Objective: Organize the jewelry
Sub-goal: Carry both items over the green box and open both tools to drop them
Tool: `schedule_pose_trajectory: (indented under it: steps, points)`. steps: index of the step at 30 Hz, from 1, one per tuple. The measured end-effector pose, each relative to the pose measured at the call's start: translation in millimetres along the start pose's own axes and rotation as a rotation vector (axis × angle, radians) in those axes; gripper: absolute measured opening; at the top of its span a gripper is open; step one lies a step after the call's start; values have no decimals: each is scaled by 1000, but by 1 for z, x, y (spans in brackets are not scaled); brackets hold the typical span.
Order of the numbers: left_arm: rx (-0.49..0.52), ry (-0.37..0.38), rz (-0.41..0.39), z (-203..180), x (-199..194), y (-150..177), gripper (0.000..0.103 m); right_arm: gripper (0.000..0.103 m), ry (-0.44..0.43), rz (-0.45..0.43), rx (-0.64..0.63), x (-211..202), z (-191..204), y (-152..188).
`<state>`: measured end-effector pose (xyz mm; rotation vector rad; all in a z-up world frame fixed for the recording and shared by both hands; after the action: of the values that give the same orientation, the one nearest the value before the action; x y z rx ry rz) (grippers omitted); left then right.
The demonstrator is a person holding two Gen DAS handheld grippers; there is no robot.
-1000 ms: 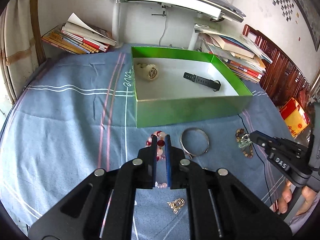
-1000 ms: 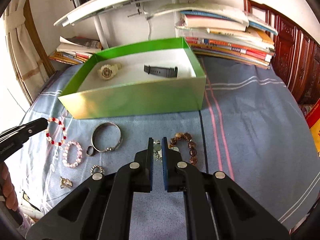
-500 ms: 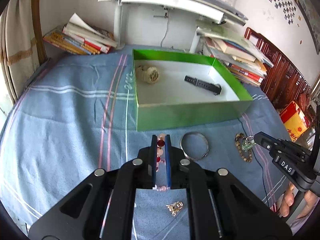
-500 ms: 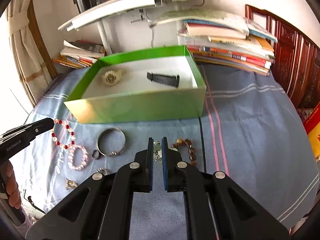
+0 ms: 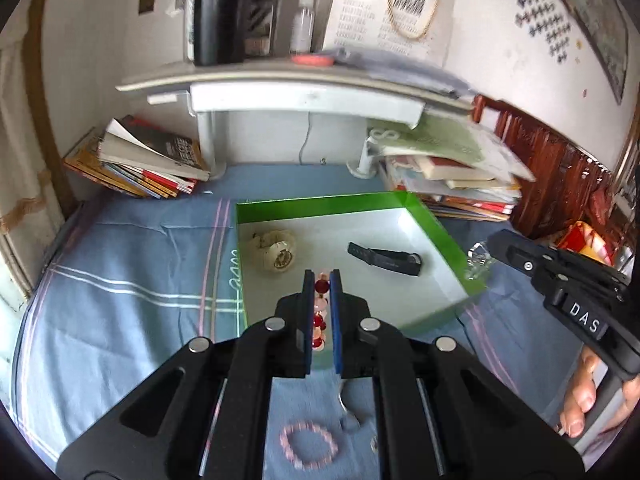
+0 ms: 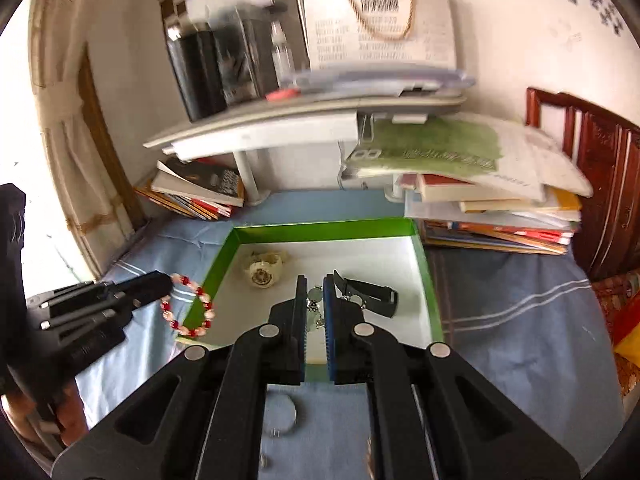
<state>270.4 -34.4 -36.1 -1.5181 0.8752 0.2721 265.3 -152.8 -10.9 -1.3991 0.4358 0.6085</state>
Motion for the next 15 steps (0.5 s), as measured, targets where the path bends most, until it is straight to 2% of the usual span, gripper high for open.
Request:
schedule_pose_trajectory:
  steps: [6, 8, 10, 11, 13, 15]
  points:
    - [-56, -27, 119, 20, 60, 22, 8, 8, 35, 153, 10, 69, 1, 31]
    - [-72, -40, 129, 27, 68, 25, 8, 8, 41, 160, 6, 77, 0, 36]
    - [-77, -54, 125, 31, 68, 25, 8, 17, 56, 159, 18, 73, -6, 38]
    - [-78, -65, 118, 32, 65, 24, 12, 21, 56, 159, 27, 71, -8, 37]
    - [-70, -69, 103, 32, 55, 23, 24, 40, 53, 141, 49, 55, -16, 34]
    - [-62, -87, 79, 31, 39, 25, 39, 43, 61, 112, 65, 34, -27, 33]
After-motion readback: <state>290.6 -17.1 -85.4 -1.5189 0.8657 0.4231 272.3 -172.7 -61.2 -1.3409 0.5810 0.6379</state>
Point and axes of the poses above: each gripper's, at about its wrist camera, not at the fingertips, and x roughly the way its jaws point, z to its left, y to its underside, the point moved 10 cm from there along x, roughly the way its jaws point, and after that the axes turned 6 degrees about y, right-handed, at the moved point
